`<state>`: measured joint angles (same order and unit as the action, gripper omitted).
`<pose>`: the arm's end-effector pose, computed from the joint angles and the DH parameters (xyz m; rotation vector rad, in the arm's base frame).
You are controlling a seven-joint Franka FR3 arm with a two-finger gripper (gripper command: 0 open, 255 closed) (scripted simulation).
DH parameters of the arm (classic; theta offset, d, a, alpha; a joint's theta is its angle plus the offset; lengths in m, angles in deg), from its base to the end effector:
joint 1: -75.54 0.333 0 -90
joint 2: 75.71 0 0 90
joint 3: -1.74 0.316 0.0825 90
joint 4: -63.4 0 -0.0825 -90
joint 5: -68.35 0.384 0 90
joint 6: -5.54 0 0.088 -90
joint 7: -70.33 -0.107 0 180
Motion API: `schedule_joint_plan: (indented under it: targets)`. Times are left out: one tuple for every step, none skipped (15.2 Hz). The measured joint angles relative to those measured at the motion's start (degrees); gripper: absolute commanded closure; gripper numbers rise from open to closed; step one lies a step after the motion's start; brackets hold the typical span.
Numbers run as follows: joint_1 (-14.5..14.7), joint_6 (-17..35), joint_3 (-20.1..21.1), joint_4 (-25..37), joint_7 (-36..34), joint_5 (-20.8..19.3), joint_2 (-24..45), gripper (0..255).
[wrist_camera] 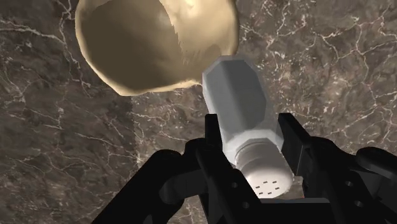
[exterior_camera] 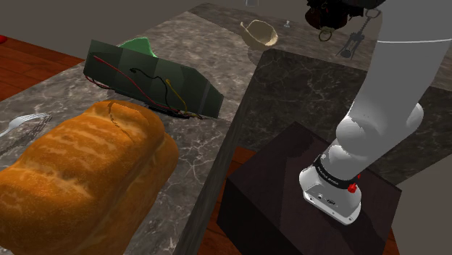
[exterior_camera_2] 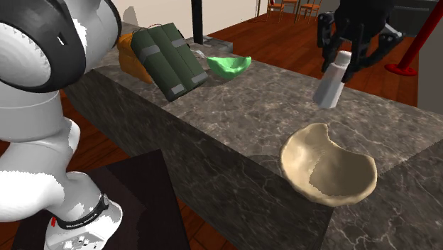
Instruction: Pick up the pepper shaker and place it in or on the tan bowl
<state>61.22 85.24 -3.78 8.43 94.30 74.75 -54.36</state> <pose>0.6108 -0.1891 0.6677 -3.0881 -0.1592 -0.1289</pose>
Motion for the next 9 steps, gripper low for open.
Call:
schedule_joint_plan:
  targets:
    - [-1.05,-0.64,-0.32,1.39,1.19,0.31,0.83,255]
    - [-2.29,-1.61,-0.65,3.68,2.48,0.7,2.26,255]
    - [-3.5,-2.79,-0.92,6.39,3.61,1.09,3.91,255]
    - [-4.91,-4.3,-1.17,9.79,4.81,1.54,5.89,255]
    - [-6.01,-5.88,-1.27,13.31,5.57,1.91,7.92,255]
    - [-6.18,-5.49,-1.35,12.62,5.9,1.9,7.72,255]
    - [-6.22,-4.62,-1.41,11.23,6.2,1.86,7.21,255]
    - [-5.98,-3.13,-1.48,8.55,6.34,1.7,6.03,255]
    - [-5.82,-1.69,-1.54,6.07,6.53,1.58,4.99,255]
